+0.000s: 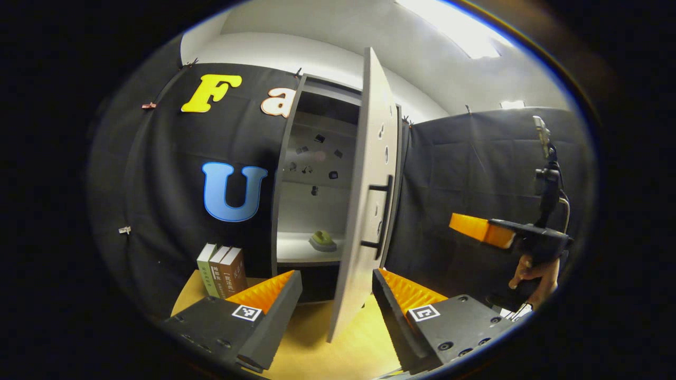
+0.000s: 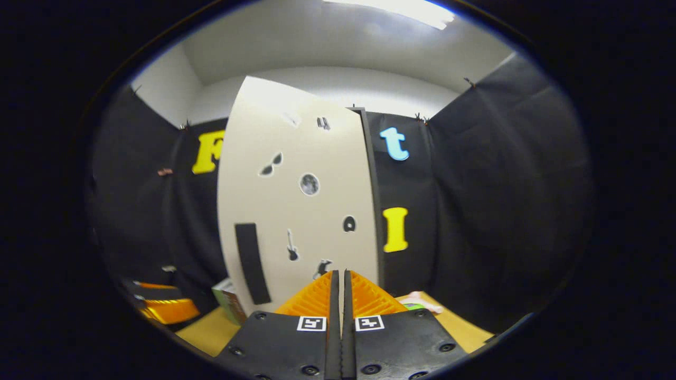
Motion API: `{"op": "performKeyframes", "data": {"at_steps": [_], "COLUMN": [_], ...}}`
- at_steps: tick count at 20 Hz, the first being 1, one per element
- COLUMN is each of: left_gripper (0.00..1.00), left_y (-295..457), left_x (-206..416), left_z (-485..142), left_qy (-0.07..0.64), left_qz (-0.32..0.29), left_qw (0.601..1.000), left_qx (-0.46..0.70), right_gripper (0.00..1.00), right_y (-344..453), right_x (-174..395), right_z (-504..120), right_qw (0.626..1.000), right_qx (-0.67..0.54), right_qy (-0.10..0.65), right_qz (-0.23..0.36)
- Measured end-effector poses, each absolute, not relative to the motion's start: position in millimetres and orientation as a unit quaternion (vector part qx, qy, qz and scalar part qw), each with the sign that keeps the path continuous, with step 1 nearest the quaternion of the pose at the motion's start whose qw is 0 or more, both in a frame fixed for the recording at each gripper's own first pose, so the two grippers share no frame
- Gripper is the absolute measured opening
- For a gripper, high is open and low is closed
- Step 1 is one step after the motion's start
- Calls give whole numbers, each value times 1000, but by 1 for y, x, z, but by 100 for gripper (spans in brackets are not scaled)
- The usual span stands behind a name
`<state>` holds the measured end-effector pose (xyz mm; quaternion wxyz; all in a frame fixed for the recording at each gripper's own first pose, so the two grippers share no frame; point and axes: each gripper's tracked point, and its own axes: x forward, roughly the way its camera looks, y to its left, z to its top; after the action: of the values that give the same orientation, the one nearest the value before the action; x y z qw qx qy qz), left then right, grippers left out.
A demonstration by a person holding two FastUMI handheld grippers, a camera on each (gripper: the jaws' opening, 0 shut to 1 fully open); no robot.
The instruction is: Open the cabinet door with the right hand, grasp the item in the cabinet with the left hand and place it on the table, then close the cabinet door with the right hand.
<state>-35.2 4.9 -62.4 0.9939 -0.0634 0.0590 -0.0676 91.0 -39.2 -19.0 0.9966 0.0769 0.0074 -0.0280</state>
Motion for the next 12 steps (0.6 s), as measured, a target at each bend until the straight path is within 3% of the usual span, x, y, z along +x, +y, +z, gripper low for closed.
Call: {"op": "performKeyframes", "data": {"at_steps": [2, 3, 4, 5, 6, 8, 9, 12], "left_gripper": [86, 86, 86, 86, 86, 86, 86, 86], "left_y": [23, 33, 44, 55, 67, 85, 94, 125], "left_x": [-37, -38, -40, -44, -47, -50, -51, -54], "left_z": [-57, -56, -57, -62, -66, -72, -74, -76], "left_qy": [53, 50, 51, 55, 60, 66, 68, 68], "left_qz": [-47, -35, -20, -5, 9, 31, 41, 72], "left_qw": [995, 996, 997, 997, 997, 996, 995, 993], "left_qx": [-64, -61, -57, -53, -52, -59, -65, -71], "right_gripper": [6, 23, 27, 27, 21, 39, 53, 60], "right_y": [-32, -27, -15, 1, 17, 38, 46, 73], "right_x": [86, 82, 84, 83, 83, 96, 111, 156], "right_z": [-32, -42, -52, -57, -61, -64, -66, -75], "right_qw": [1000, 1000, 999, 998, 997, 997, 997, 997], "right_qx": [18, -5, -12, -9, -1, 1, 1, 23], "right_qy": [18, 29, 41, 52, 57, 60, 60, 60], "right_qz": [-18, -10, 9, 31, 51, 57, 53, 49]}}
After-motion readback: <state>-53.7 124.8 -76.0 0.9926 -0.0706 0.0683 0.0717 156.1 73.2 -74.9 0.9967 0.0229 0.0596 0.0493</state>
